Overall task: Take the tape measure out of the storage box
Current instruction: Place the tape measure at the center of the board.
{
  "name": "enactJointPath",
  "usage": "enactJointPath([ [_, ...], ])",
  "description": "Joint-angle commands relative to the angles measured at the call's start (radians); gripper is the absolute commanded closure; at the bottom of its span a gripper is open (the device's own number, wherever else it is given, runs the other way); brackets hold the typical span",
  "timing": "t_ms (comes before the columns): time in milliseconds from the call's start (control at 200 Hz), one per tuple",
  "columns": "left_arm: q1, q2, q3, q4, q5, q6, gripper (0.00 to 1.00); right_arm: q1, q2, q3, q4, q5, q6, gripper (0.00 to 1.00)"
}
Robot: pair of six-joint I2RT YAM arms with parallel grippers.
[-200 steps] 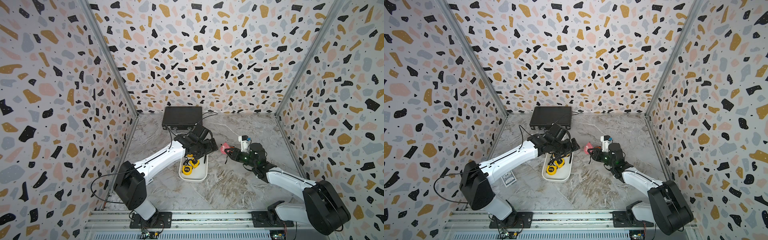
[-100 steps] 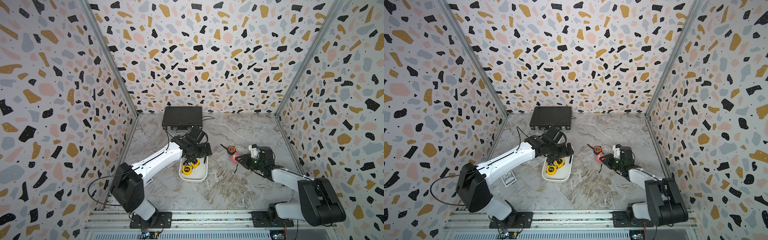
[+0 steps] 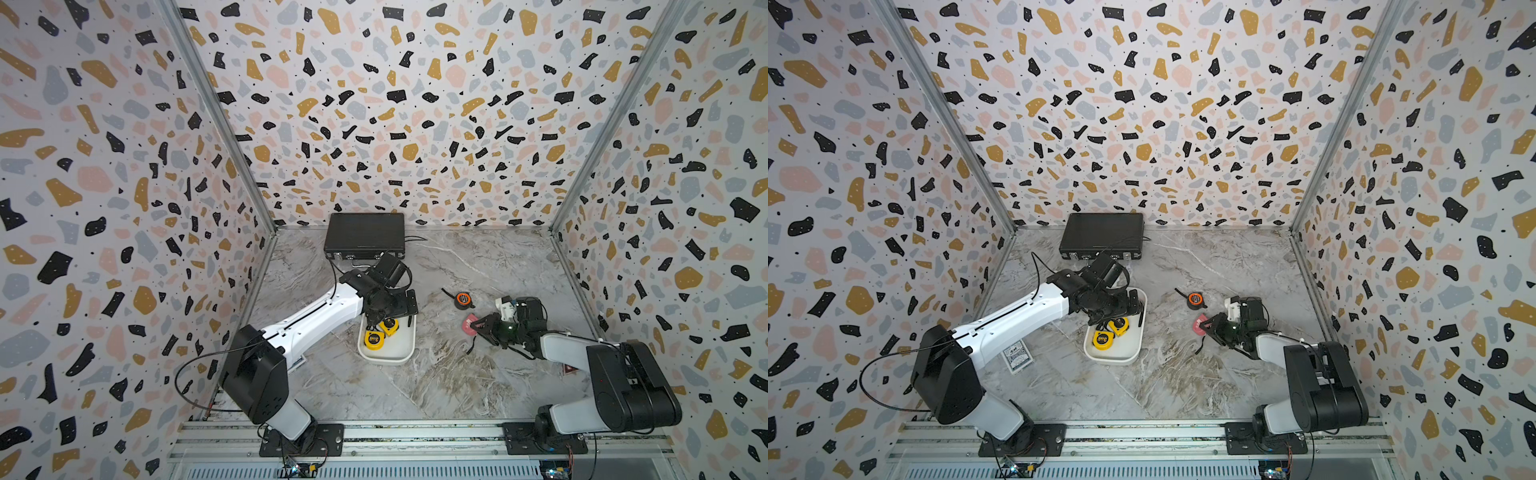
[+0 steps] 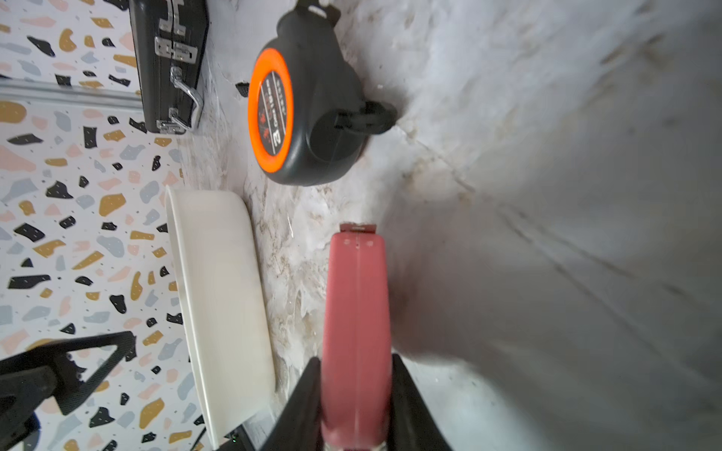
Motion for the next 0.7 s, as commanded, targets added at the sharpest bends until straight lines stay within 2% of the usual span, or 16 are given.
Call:
enactJointPath([
  [0, 0.005, 0.017, 0.011, -0.057, -0.042, 0.059, 0.00, -0.005, -0.012, 0.005, -0.072, 0.004, -0.032, 0.61],
  [511, 0.005, 0.119, 0.050, -0.126, -0.145, 0.177, 0.00, -0.004, -0.152, 0.041, -0.343, 0.065, -0.142, 0.20],
  [691, 0.003, 0.155, 0.044, -0.101, -0.128, 0.153, 0.01, -0.005, -0.224, 0.058, -0.432, 0.091, -0.170, 0.13],
])
